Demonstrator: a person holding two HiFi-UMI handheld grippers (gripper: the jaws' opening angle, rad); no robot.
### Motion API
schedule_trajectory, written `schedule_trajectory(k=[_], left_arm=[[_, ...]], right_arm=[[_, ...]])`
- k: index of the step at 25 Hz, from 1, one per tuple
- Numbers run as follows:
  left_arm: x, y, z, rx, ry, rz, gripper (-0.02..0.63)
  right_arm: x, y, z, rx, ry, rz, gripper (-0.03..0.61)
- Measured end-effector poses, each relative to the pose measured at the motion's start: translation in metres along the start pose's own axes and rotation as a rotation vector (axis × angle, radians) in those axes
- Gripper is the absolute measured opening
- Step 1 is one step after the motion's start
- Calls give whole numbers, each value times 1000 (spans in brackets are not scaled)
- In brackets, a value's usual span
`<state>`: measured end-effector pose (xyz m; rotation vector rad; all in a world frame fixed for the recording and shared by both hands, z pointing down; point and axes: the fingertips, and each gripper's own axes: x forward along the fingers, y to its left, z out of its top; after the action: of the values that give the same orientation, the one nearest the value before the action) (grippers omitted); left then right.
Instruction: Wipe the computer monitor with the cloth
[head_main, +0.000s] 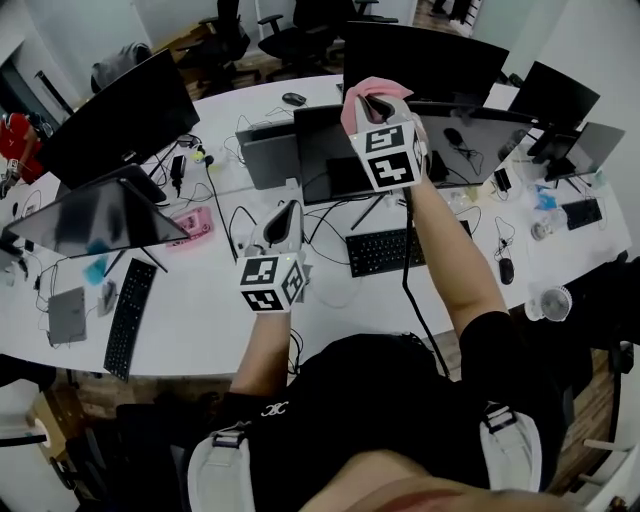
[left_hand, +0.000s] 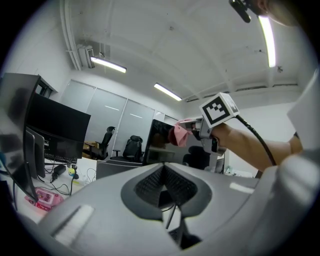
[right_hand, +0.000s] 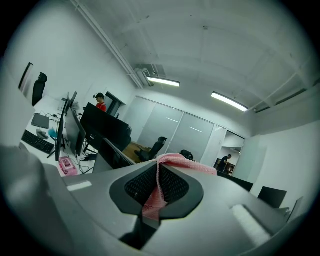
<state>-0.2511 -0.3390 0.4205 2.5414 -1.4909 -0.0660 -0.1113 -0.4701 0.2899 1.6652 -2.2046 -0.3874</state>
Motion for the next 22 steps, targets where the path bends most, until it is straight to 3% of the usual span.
schedule_trajectory(k=[7, 12, 22], left_arm=[[9, -28, 1, 32, 12, -10, 49], [14, -48, -1, 45, 18, 32, 49], [47, -119, -1, 45, -37, 102, 49]], right_arm=[[-11, -51, -25, 41, 15, -59, 11], [-22, -89, -45, 81, 10, -73, 9], [-42, -175, -88, 38, 8, -75, 11]])
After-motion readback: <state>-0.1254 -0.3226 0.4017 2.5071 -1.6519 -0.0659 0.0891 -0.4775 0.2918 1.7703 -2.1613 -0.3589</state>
